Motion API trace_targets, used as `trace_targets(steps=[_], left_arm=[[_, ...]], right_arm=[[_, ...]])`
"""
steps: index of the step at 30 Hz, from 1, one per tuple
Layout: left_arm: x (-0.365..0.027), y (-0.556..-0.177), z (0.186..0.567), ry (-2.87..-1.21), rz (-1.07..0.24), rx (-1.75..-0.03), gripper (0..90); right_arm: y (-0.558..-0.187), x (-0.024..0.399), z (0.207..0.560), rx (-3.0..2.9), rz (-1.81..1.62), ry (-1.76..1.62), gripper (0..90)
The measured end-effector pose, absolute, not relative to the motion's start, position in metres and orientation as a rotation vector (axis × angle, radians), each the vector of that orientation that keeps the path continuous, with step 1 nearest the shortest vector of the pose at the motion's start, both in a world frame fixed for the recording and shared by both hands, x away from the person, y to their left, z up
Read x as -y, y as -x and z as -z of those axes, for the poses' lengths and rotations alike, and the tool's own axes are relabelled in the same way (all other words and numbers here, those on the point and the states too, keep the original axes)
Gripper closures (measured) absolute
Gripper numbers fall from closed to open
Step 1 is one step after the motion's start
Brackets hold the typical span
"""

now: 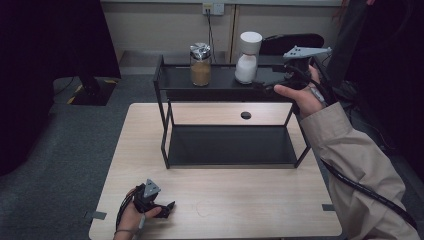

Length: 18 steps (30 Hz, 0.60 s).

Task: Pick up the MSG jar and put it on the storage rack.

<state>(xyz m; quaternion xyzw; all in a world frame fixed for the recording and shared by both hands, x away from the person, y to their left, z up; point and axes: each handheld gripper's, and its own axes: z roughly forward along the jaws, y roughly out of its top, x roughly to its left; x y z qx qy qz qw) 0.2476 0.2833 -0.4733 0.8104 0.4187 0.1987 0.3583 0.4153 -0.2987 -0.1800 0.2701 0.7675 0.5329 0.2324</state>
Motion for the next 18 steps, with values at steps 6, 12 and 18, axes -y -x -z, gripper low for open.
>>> trace_targets(steps=[6,12,18], left_arm=[[-0.283,-0.248,0.473,-2.094,-0.513,-1.079,0.0],[-0.283,-0.248,0.474,-2.089,-0.513,-1.081,0.0],[-0.283,-0.248,0.473,-2.093,-0.514,-1.079,0.0]], right_arm=[[-0.405,0.308,0.195,-2.127,-1.495,-0.725,0.0],[-0.391,0.313,0.215,-2.144,-1.501,-0.708,0.0],[-0.381,0.318,0.244,-2.178,-1.528,-0.709,0.0]])
